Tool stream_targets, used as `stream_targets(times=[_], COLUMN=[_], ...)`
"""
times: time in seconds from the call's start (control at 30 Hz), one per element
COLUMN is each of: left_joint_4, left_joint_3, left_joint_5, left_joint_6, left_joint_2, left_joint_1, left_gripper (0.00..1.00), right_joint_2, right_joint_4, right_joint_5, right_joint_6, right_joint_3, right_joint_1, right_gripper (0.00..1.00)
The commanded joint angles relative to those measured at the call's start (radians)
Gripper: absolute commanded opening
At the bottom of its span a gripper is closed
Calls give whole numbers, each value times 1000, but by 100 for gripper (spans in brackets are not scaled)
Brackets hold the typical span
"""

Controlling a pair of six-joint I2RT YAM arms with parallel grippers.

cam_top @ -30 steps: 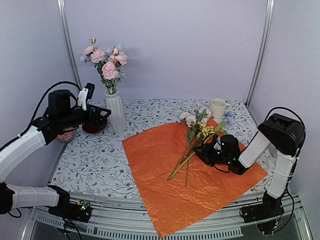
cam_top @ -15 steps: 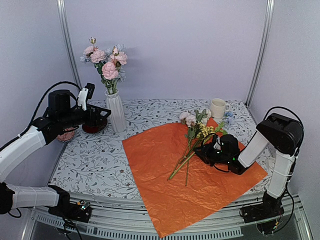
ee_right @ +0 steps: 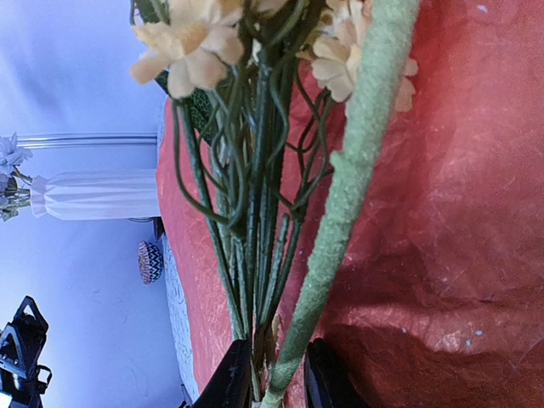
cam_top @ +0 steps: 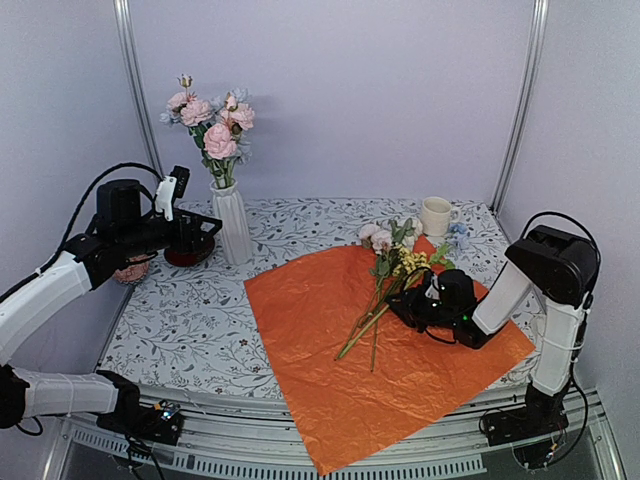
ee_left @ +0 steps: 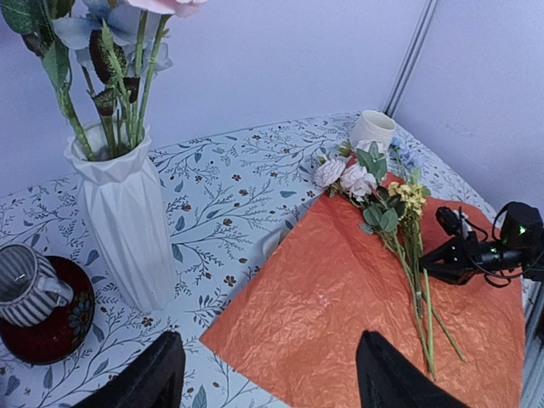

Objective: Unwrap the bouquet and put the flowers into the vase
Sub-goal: Pick up the fake flower from the flattened wrapping paper.

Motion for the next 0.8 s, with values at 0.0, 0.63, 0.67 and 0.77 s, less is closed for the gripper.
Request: stream_targets(times=[0.0, 0.63, 0.67, 0.77], left_joint_4=[1, 1, 2, 2], left_joint_3=[-9, -9, -9, -9], left_joint_5=[8, 11, 12, 10], left_joint_6=[11, 11, 11, 11], left_joint_2=[0, 1, 1, 0], left_joint_1=[-10, -10, -11, -10], left_gripper=[71, 71, 71, 71], right_joint_2=[36, -18, -26, -60], right_joint_4=[27, 46, 46, 46], right_joint_5=[-20, -36, -35, -29], right_joint_6=[13, -9, -11, -21], right_joint_3=[19, 9, 6, -10], right_joint_1=[-6, -10, -10, -10], right_gripper=[24, 4, 3, 3])
